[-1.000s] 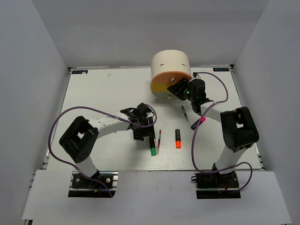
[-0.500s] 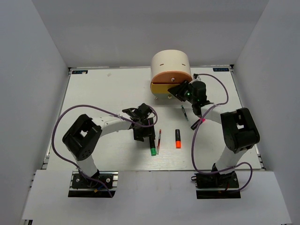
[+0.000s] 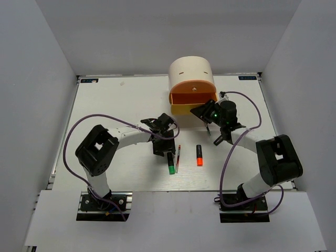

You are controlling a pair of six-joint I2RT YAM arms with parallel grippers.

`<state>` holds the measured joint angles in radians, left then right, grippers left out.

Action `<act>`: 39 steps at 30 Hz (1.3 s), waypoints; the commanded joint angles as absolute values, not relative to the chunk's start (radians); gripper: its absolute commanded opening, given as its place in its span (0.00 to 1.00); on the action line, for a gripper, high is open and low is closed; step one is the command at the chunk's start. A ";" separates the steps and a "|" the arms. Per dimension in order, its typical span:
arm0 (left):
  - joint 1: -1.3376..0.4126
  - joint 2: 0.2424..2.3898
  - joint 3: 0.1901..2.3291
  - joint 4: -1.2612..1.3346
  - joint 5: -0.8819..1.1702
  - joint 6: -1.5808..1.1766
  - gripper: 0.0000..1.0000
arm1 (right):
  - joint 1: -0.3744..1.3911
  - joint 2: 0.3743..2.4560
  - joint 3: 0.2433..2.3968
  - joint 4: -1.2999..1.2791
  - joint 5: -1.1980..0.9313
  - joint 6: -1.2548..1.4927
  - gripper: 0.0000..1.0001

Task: Sort the stationery into containers
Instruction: Open the drawer in the storage box, then pick up the pen from the center of the board.

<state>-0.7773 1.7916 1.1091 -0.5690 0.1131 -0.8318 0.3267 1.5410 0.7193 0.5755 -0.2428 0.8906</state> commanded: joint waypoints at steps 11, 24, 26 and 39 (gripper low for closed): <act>-0.811 1.833 1.161 -0.630 0.074 -0.822 0.64 | 0.324 1.493 0.701 0.617 -0.288 0.904 0.74; -0.853 1.917 1.243 -0.776 -0.008 -0.822 0.42 | 0.304 1.352 0.618 0.531 -0.388 0.741 0.90; -0.862 1.917 1.243 -0.776 -0.020 -0.822 0.35 | 0.295 1.316 0.611 0.488 -0.405 0.669 0.90; -0.851 1.566 1.307 -0.565 -0.104 -0.743 0.14 | 0.196 1.232 0.609 0.331 -0.575 0.378 0.69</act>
<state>-0.8604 1.6764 1.2354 -0.6819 -0.0448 -0.7925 0.2199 1.2675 0.5907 0.3676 -0.4942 0.5289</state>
